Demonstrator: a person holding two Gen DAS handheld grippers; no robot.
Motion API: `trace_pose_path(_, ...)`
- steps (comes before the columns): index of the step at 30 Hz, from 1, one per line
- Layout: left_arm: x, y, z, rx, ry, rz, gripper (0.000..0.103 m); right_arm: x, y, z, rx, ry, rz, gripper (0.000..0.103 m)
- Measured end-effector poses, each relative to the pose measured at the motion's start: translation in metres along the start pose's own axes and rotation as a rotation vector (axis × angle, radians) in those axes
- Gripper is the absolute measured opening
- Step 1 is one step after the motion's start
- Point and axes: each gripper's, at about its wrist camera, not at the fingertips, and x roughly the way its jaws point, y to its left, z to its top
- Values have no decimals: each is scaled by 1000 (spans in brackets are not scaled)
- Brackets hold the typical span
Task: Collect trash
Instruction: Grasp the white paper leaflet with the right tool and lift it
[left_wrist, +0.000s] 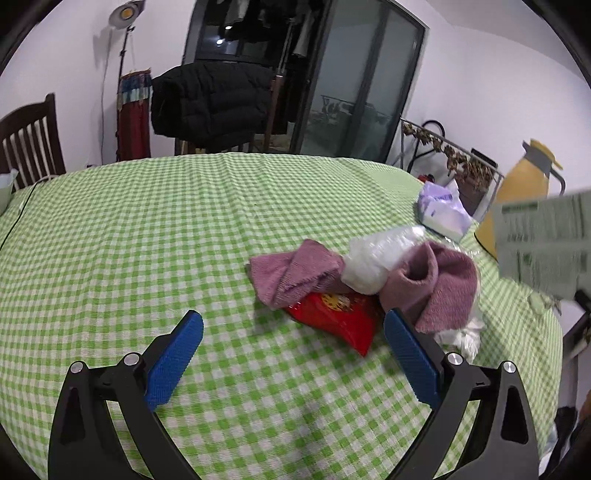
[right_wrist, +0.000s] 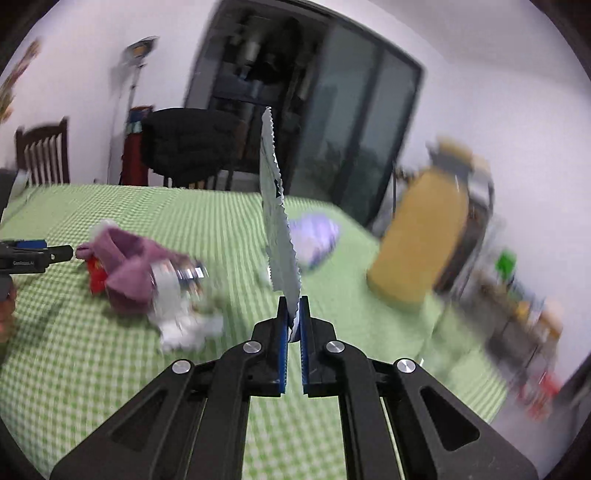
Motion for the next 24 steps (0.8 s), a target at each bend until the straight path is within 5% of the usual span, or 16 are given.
trace_pose_path(5,6,-14,-7,53,1,21,95,-1,-15,-35,131,-23,27,5)
trace_pose_path(13,4,-19,-8,53,-30,58,95,-15,-14,-41,140,-137,28,5)
trace_pose_path(19,-9,-24,-2,44,-120,48,95,-7,-24,-41,192,-104,52,5)
trace_pose_path(24,0,-35,16,91,-94,53,94,-11,-15,-41,152,-114,8,5)
